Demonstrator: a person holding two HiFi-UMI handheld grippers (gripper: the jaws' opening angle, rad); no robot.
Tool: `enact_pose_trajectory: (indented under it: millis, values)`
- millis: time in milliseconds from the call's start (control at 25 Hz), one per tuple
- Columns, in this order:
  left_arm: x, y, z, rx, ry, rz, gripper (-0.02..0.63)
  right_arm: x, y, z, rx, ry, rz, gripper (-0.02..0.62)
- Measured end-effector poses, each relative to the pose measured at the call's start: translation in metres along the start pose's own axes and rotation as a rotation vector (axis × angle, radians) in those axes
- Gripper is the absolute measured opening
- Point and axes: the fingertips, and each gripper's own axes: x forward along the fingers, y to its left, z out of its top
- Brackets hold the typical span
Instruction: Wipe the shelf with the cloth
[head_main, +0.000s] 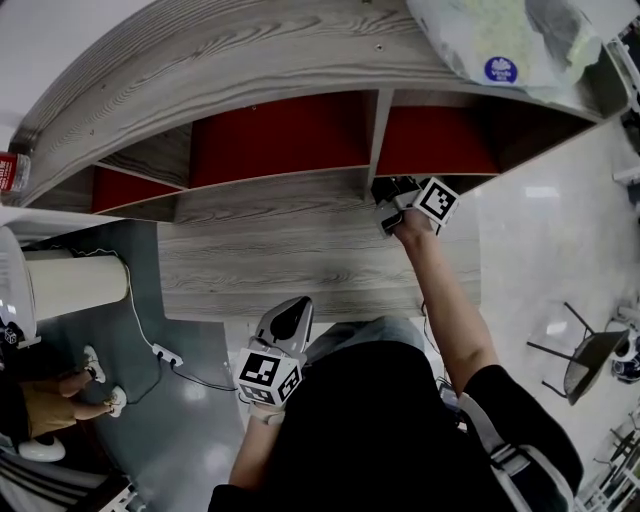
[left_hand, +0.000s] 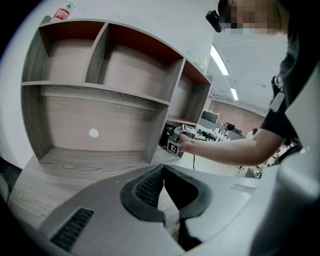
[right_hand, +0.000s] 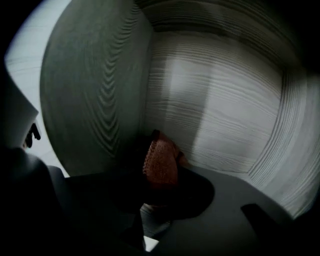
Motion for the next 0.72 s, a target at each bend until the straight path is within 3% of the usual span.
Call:
enact_pose_trajectory:
  millis: [200,520,720]
  values:
    - [0.001,0.002,0.000,-0.004,0.004,0.001,0.008,0.005,-0.014,0.001,0.126,-0.003,0.042,0.084]
    - [0.002,0.002,-0.002,0.000,0.009,-0.005,0.008,0.007,-0.052,-0.009,0.108,0.013,-0.071,0.084]
    - [0.000,0.002,-0.003,0.000,0.007,-0.003,0.009,0.001,-0.066,-0.011,0.169,-0.006,-0.112,0.084]
